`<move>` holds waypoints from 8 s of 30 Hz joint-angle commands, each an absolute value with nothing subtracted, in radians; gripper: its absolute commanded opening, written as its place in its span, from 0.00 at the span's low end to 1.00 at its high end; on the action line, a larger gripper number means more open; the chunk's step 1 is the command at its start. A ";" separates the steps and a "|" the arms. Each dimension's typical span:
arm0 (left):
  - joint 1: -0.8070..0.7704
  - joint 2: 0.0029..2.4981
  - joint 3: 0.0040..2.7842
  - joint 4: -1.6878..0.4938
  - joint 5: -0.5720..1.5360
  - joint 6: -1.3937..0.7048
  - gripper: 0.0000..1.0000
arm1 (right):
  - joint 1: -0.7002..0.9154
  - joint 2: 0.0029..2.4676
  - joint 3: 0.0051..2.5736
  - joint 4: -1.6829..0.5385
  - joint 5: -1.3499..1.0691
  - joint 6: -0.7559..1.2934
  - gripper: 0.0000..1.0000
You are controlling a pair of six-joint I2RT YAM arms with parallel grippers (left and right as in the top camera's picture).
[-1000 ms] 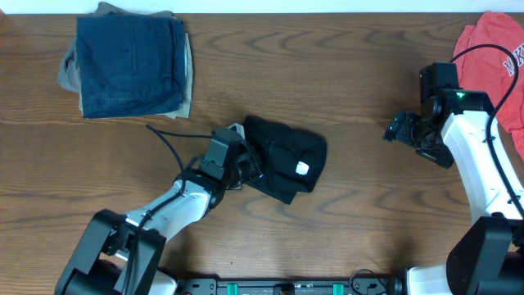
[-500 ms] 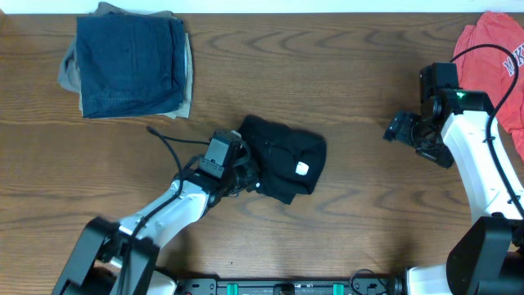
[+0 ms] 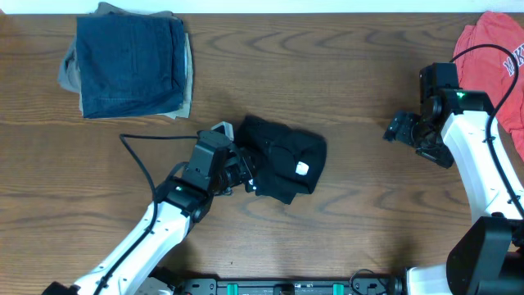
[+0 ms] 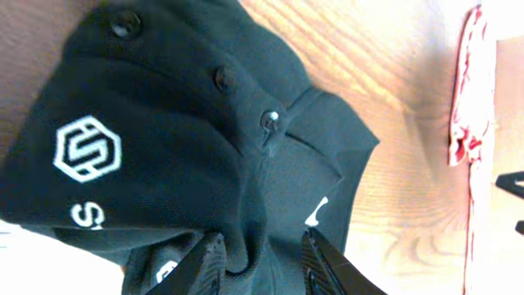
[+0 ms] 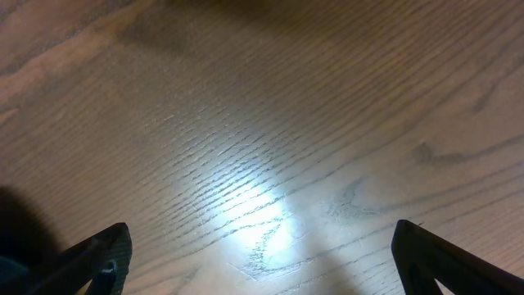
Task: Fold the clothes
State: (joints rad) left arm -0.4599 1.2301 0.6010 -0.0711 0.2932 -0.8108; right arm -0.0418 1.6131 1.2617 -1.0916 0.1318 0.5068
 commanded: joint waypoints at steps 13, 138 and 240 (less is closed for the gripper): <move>-0.455 1.222 0.595 -0.078 0.304 -0.813 0.06 | -0.045 1.612 1.266 -1.092 0.150 0.500 0.99; -0.095 1.627 0.624 0.059 0.788 -0.237 0.39 | -0.045 1.612 1.266 -1.092 0.150 0.500 0.99; 0.302 1.855 1.274 0.212 -0.020 -0.060 0.90 | -0.045 1.612 1.266 -1.092 0.150 0.500 0.99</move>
